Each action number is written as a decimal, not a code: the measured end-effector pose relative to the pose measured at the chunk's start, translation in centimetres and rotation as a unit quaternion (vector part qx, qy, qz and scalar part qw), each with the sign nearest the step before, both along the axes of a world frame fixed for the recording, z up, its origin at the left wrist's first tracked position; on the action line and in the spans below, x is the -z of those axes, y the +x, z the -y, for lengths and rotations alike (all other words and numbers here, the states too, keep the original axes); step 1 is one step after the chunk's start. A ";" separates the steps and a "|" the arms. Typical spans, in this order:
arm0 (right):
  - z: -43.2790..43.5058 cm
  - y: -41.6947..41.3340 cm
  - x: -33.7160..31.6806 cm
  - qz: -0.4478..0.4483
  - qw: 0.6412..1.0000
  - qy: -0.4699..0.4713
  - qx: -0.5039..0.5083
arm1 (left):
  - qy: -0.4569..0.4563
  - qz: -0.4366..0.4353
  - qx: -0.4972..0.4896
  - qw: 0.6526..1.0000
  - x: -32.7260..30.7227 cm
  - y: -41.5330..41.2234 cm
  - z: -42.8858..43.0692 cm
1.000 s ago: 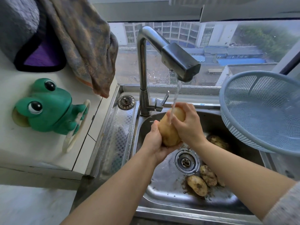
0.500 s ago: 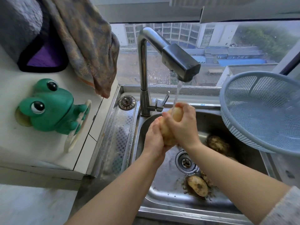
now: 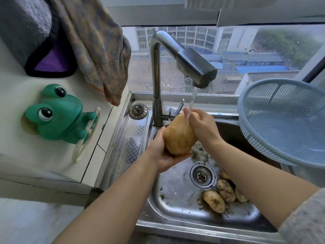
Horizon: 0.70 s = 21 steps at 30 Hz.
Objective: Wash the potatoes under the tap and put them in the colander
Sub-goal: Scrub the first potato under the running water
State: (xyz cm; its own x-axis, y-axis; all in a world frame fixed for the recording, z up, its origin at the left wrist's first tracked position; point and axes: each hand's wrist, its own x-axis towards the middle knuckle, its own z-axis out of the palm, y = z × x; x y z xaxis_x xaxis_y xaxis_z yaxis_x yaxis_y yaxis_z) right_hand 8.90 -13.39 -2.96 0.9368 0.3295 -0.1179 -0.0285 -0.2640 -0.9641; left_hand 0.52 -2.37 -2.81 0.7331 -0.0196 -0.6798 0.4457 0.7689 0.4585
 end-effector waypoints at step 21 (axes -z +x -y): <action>0.7 -1.7 -0.1 0.201 0.977 -0.061 0.027 | -0.047 0.043 -0.103 0.993 0.1 0.2 2.8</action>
State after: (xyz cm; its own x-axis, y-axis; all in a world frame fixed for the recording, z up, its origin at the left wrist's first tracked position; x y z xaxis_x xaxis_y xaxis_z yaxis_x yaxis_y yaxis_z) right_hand 7.24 -14.10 -2.89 0.9310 0.2854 0.2276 0.3290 -0.3862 -0.8618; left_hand 0.74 -5.14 -2.96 0.7836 0.0757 -0.6167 0.2374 0.8808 0.4097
